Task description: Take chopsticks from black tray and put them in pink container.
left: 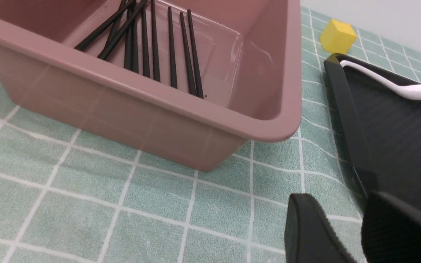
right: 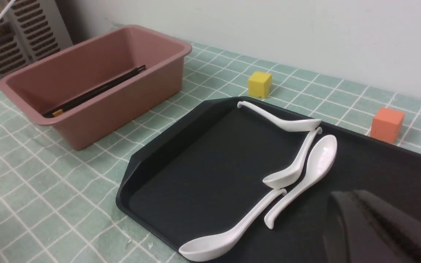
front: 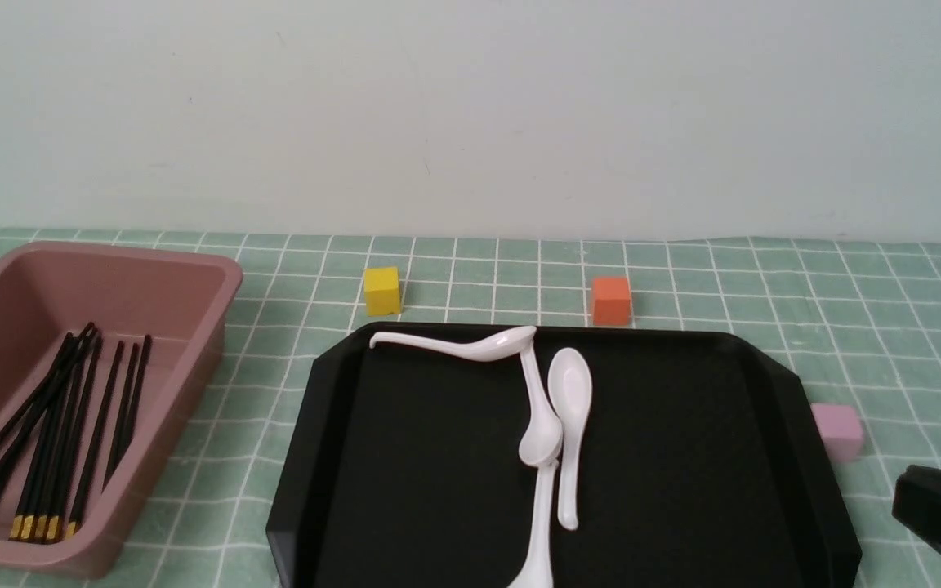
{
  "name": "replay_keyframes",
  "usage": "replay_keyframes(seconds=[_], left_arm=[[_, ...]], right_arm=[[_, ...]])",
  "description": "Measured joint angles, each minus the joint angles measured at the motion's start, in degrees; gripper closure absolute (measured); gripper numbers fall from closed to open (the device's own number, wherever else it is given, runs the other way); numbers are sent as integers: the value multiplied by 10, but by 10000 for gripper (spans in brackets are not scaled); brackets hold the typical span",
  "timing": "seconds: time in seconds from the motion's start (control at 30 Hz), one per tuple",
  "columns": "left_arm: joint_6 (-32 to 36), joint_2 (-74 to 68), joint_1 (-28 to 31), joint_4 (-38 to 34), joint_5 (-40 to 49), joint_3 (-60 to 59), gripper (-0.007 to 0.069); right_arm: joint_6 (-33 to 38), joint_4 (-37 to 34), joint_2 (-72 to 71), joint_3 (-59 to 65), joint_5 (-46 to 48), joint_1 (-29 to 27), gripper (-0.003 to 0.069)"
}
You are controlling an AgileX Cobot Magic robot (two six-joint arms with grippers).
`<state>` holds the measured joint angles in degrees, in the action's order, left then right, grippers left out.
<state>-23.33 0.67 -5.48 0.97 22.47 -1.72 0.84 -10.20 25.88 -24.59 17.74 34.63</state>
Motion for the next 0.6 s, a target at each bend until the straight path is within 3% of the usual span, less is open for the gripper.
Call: replay_keyframes(seconds=[0.27,0.6], left_arm=[[0,0,0,0,0,0,385],[0,0,0,0,0,0,385]], right_arm=[[-5,72,-20,34,-18,-17,637],[-37,113,-163,163,-29,-236,622]])
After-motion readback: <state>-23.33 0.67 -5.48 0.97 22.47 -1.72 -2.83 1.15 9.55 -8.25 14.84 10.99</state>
